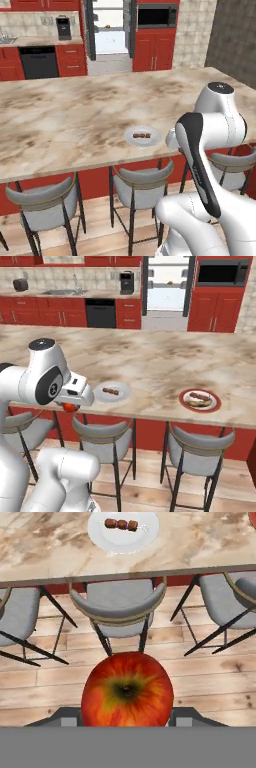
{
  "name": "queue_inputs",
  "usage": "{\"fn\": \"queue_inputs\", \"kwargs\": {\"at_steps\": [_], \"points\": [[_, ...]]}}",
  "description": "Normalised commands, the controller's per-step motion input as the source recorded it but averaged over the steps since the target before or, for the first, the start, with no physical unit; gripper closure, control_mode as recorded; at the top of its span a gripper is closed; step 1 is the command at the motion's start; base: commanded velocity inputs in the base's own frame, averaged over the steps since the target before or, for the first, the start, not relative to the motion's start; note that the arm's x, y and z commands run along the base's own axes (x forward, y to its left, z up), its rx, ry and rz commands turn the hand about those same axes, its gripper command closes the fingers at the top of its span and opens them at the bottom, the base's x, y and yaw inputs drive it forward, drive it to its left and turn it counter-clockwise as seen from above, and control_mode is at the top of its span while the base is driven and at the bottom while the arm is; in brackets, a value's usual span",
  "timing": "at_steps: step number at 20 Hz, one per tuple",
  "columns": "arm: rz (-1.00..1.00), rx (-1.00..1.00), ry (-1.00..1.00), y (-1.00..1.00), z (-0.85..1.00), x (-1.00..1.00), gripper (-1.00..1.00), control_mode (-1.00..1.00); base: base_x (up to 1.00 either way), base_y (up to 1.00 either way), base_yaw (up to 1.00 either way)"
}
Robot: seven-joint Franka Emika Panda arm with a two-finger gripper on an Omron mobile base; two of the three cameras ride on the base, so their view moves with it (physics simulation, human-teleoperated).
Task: Pick up the banana and apple from the fridge and place one fruit on each plate on the dining counter.
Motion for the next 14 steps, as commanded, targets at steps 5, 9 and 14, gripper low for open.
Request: {"fn": "queue_inputs", "kwargs": {"at_steps": [5,9,14], "points": [[0.0,0.0,0.0,0.0,0.0,0.0,1.0,1.0,0.66,0.73,-0.37],[0.0,0.0,0.0,0.0,0.0,0.0,1.0,1.0,0.49,0.64,-0.18],[0.0,0.0,0.0,0.0,0.0,0.0,1.0,1.0,0.5,0.1,-0.02]]}}
